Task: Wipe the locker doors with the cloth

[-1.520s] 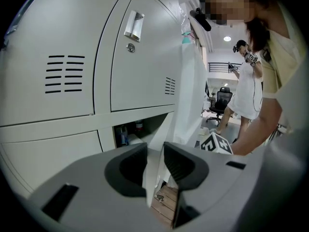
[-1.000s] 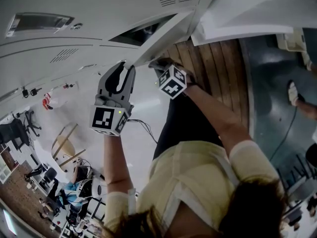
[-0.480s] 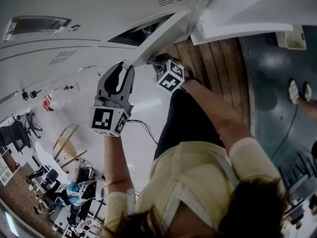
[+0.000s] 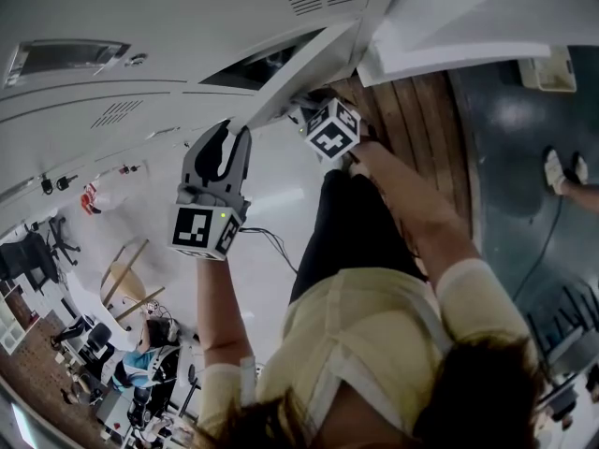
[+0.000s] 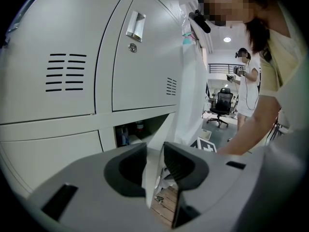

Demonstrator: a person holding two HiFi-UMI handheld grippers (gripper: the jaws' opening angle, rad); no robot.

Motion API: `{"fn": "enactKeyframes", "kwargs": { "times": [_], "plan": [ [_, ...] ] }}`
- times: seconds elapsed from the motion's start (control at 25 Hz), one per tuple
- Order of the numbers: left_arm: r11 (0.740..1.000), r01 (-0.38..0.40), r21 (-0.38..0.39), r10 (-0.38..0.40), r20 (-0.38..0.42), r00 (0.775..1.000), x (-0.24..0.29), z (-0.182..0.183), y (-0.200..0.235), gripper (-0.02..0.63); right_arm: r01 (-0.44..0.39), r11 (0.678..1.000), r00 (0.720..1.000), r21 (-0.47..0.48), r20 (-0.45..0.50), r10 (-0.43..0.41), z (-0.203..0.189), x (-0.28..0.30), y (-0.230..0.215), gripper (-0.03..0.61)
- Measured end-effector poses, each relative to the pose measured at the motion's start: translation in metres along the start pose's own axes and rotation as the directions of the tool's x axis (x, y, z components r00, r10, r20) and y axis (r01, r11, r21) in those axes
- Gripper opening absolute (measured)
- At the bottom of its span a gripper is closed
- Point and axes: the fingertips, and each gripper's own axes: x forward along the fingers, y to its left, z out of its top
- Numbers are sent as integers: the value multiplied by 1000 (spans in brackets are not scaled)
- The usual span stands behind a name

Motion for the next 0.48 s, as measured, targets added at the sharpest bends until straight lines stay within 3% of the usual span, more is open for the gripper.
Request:
{"fn": "enactKeyframes", "kwargs": {
  "times": [0.24,0.48],
  "plan": [
    [1000,3,-3,-3,-1,1000,0,0,0,104,74,994,997,83,-33,-71,-8,0,-30,12],
    [1000,3,-7,-3,3,1000,1,-1,1,104,160,965,987,209,-52,-153,-12,-7,-64,12]
  ]
}}
